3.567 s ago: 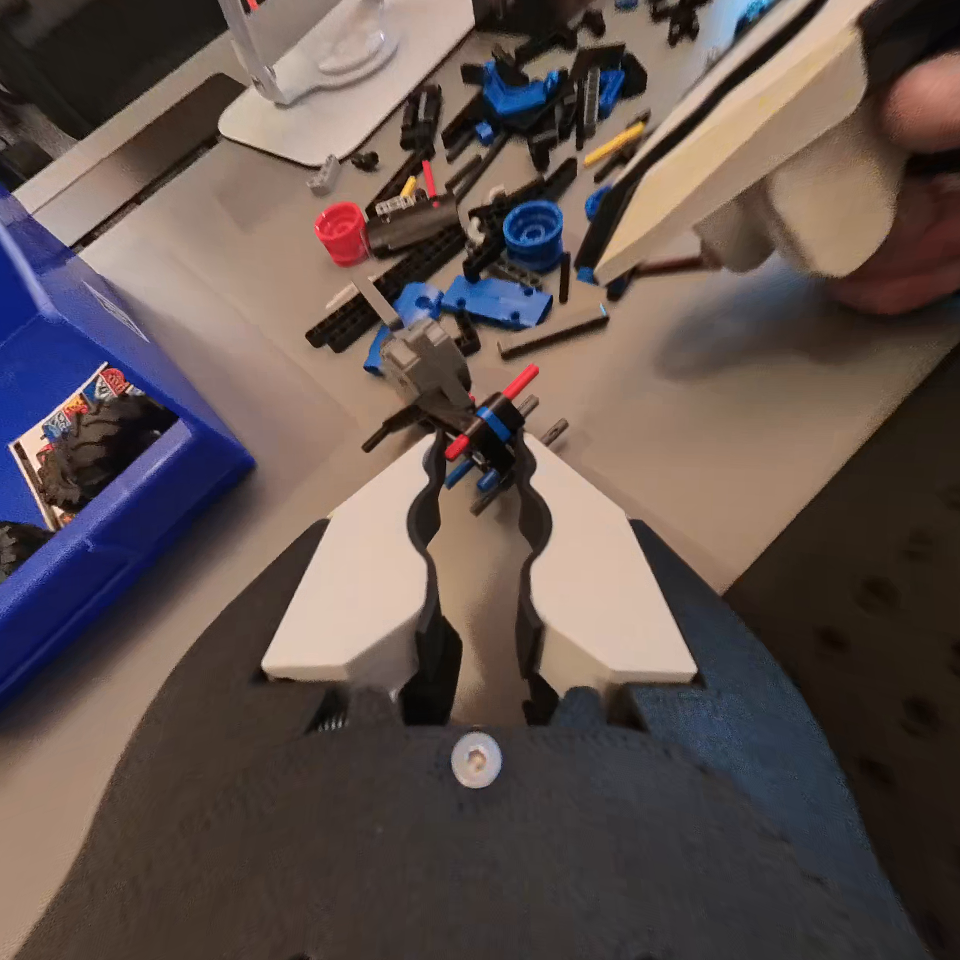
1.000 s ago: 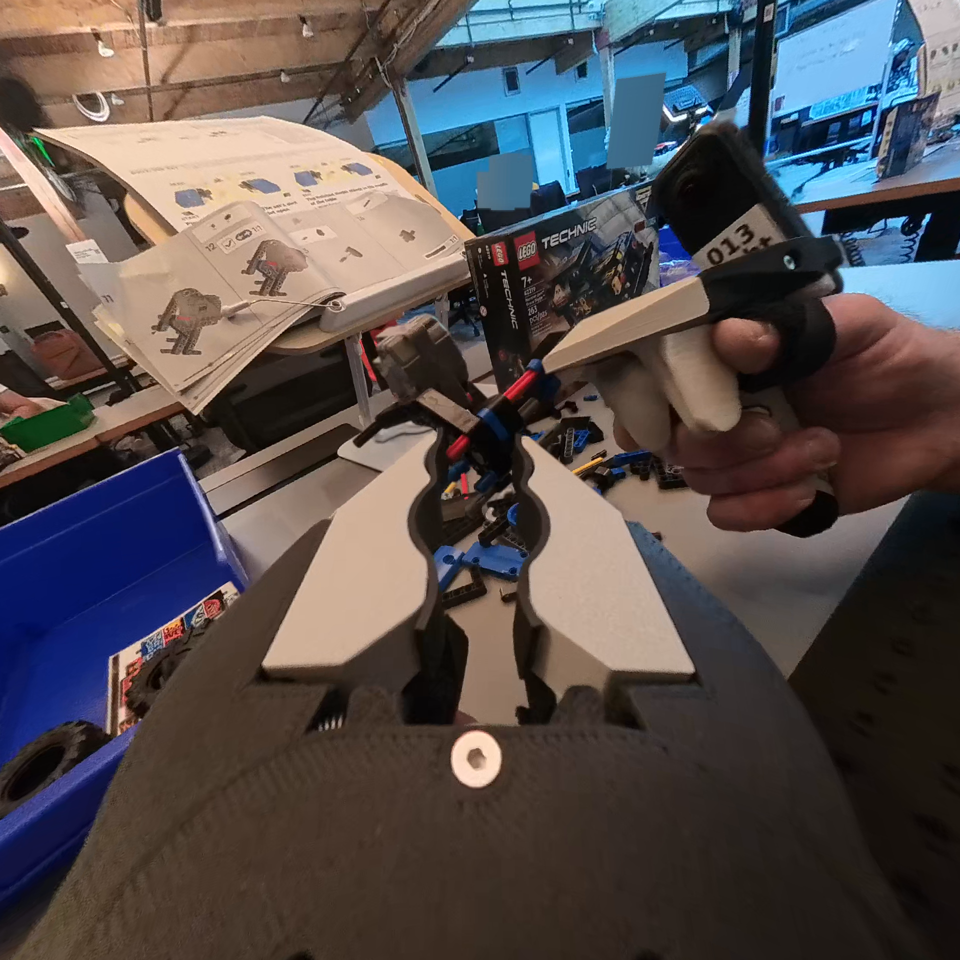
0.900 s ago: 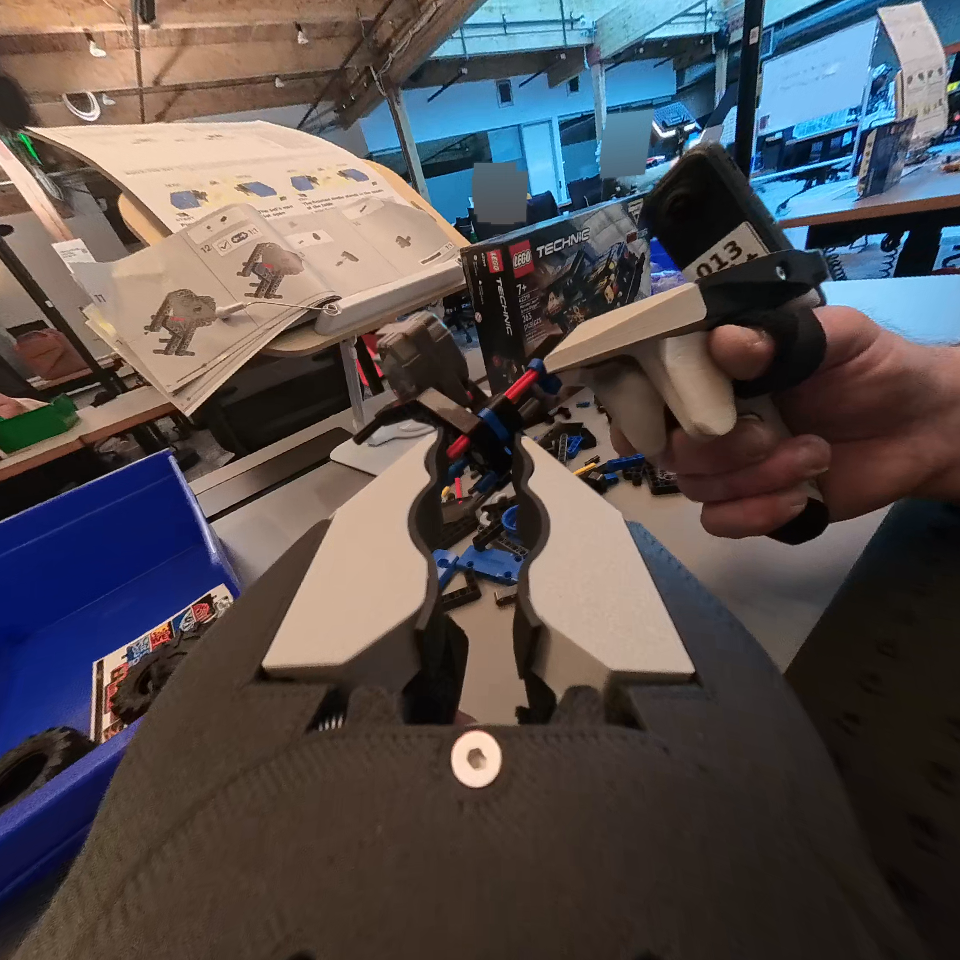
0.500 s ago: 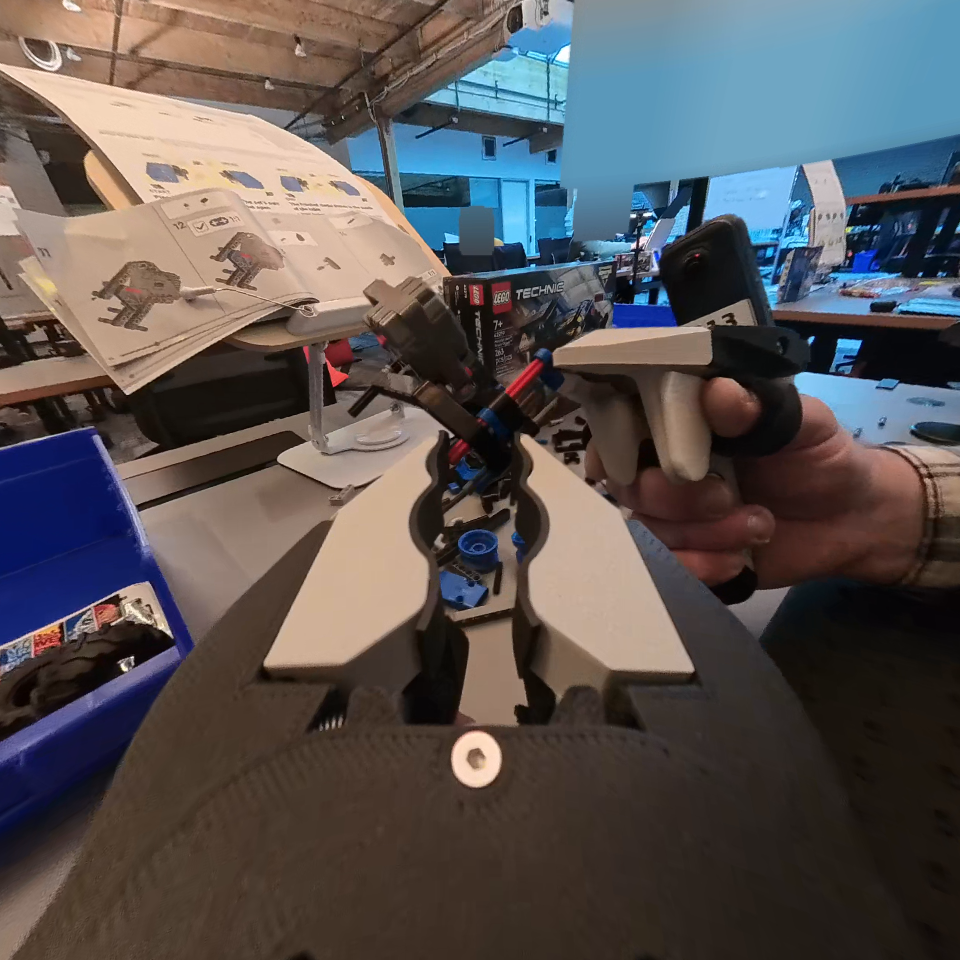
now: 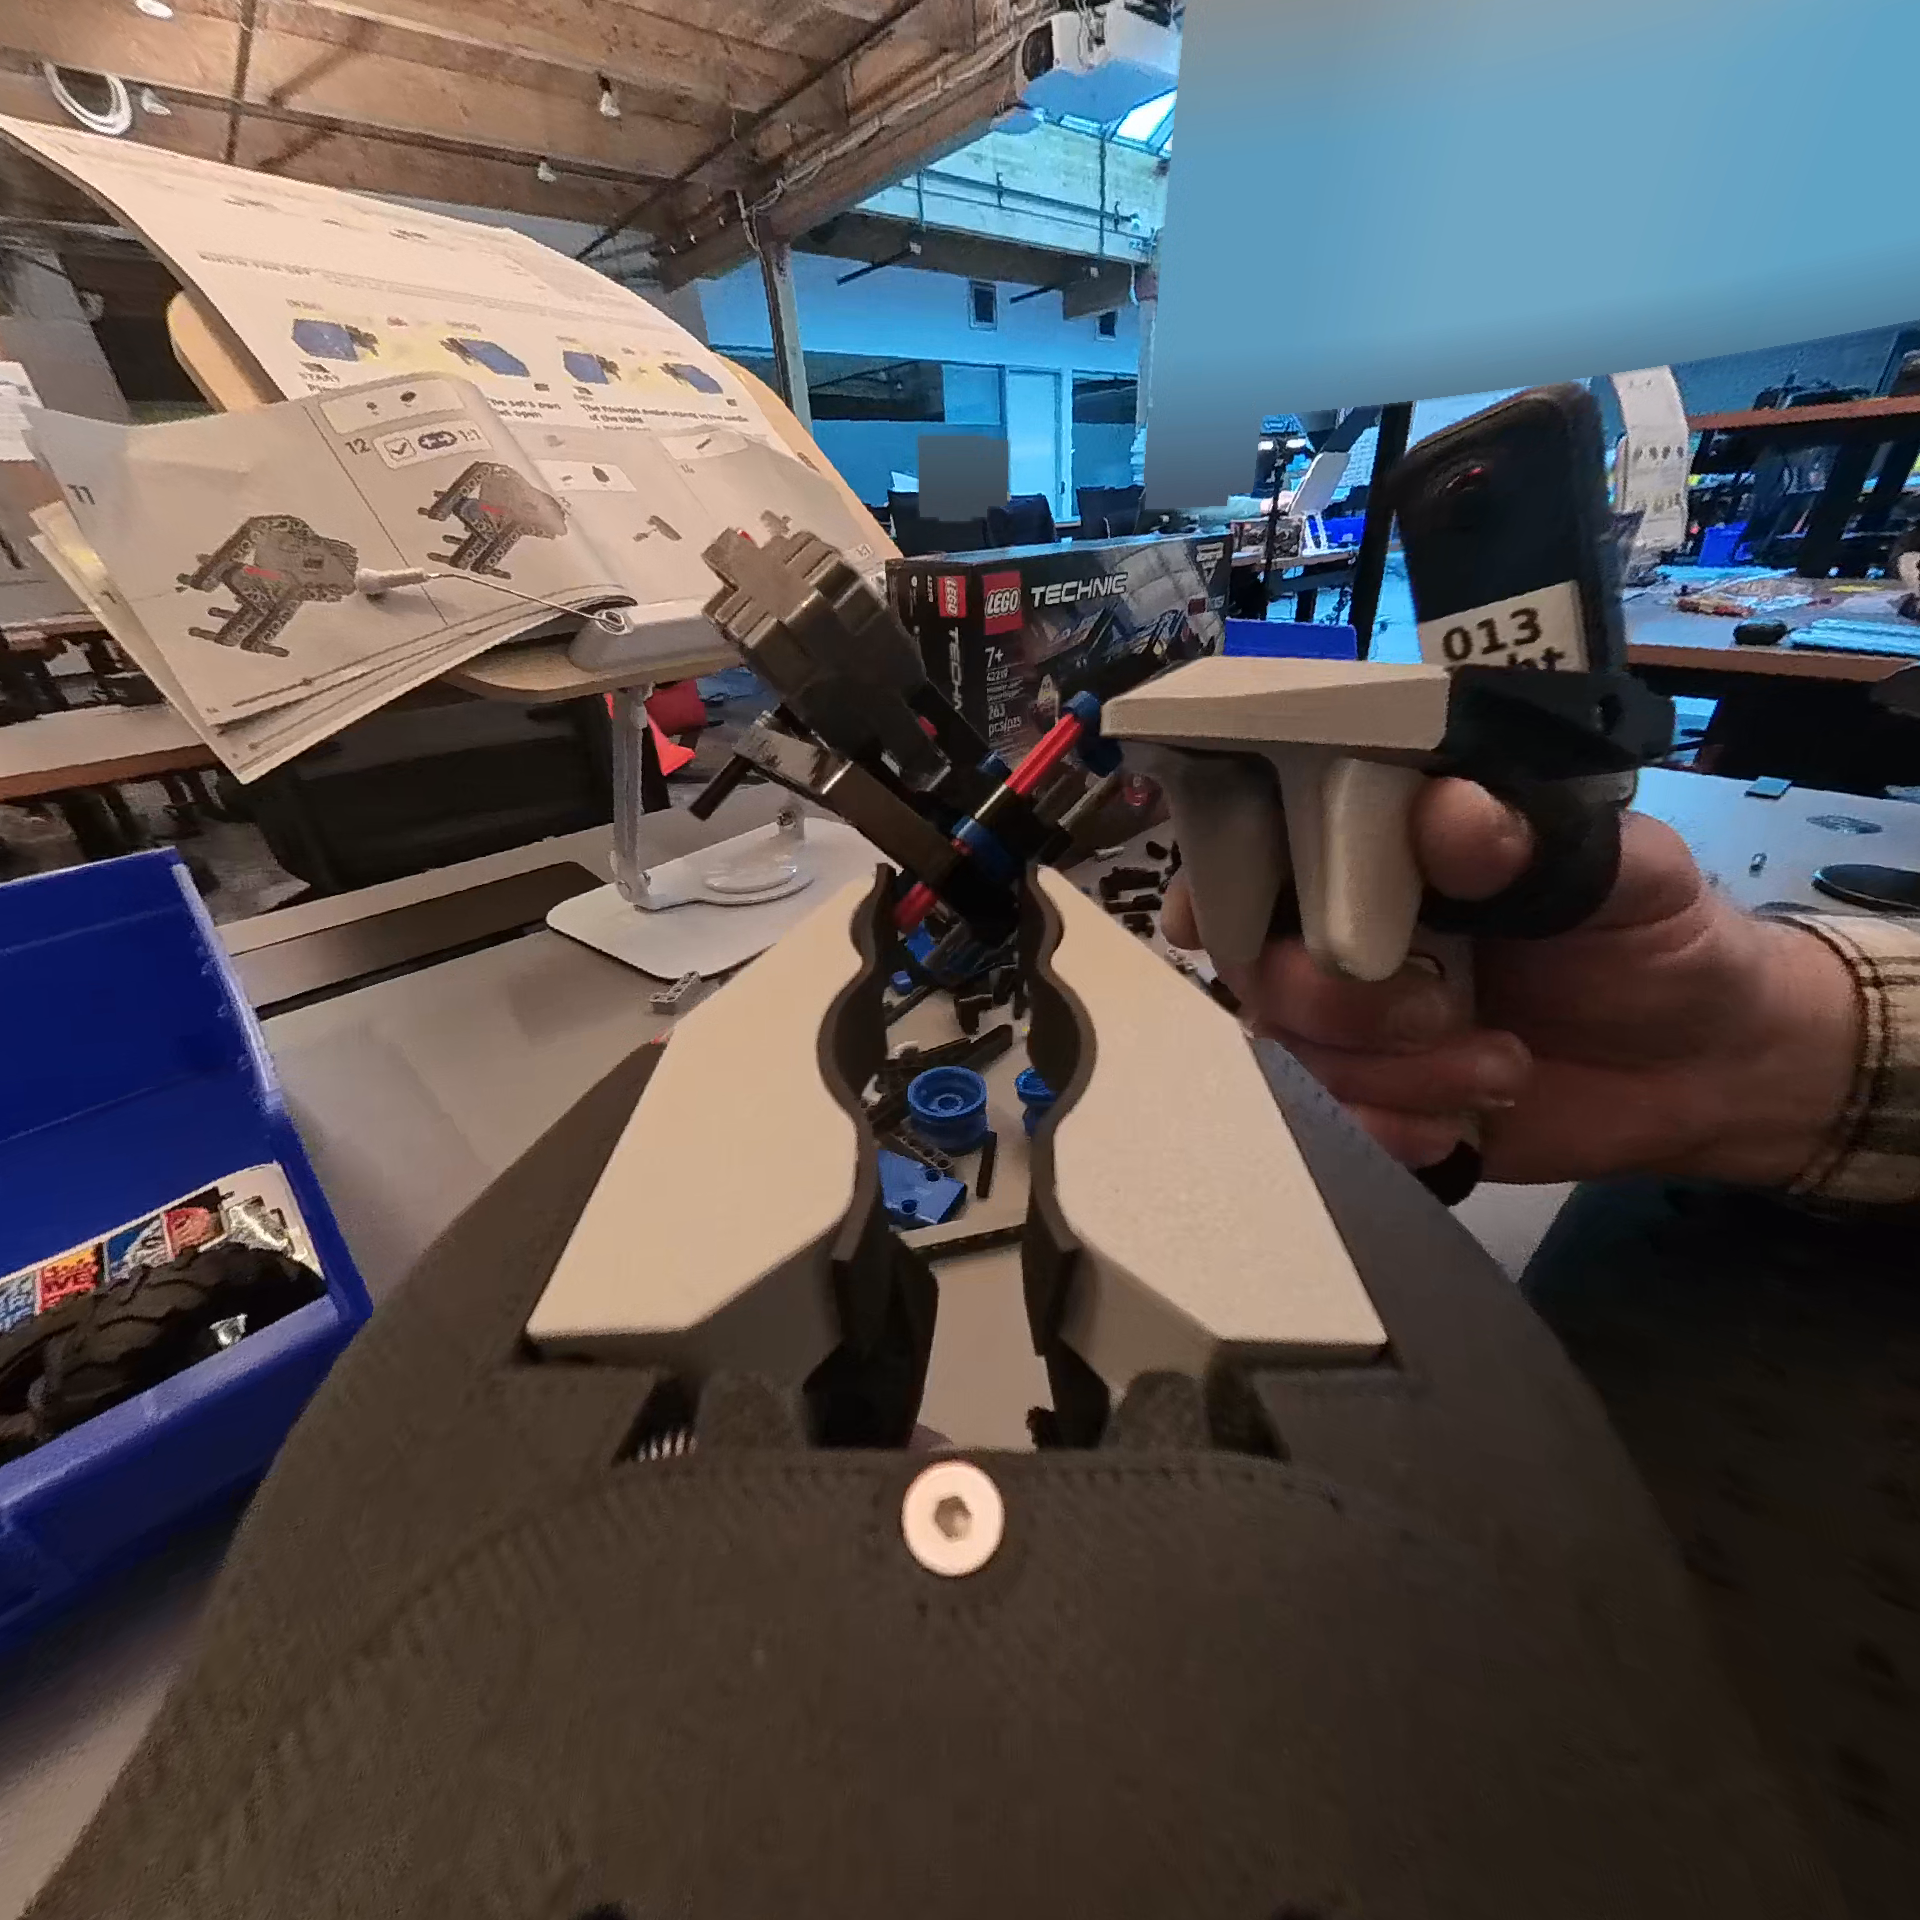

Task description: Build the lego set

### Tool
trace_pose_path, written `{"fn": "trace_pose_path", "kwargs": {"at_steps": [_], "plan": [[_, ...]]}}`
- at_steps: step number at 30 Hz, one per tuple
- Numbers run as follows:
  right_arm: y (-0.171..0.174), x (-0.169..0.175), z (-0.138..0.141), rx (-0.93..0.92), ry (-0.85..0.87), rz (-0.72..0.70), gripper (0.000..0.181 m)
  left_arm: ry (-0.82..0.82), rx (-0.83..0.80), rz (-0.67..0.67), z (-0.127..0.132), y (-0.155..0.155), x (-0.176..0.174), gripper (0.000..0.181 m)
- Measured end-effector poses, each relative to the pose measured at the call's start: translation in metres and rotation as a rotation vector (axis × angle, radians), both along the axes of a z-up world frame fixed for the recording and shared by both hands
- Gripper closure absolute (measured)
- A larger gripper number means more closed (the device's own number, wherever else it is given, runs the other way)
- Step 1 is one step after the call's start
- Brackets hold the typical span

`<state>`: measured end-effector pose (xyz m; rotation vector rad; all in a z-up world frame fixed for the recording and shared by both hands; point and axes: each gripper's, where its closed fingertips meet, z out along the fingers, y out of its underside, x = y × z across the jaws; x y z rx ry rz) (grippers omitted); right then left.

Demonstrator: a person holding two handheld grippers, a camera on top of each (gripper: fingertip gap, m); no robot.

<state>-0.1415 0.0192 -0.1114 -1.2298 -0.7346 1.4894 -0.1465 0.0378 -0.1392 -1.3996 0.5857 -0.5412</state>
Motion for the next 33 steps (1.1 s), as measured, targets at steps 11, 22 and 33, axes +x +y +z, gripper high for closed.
{"fn": "trace_pose_path", "kwargs": {"at_steps": [11,22,33], "plan": [[0.002,-0.004,-0.004,0.058,-0.113,-0.065,0.176,0.014,0.002,0.016,-0.003,0.003,-0.005,0.162],[0.012,-0.001,-0.013,0.024,-0.214,-0.057,0.175,0.078,-0.01,0.069,-0.011,0.01,-0.006,0.161],[0.018,0.006,-0.022,0.004,-0.256,-0.03,0.176,0.066,-0.041,0.078,-0.012,0.013,-0.004,0.161]]}}
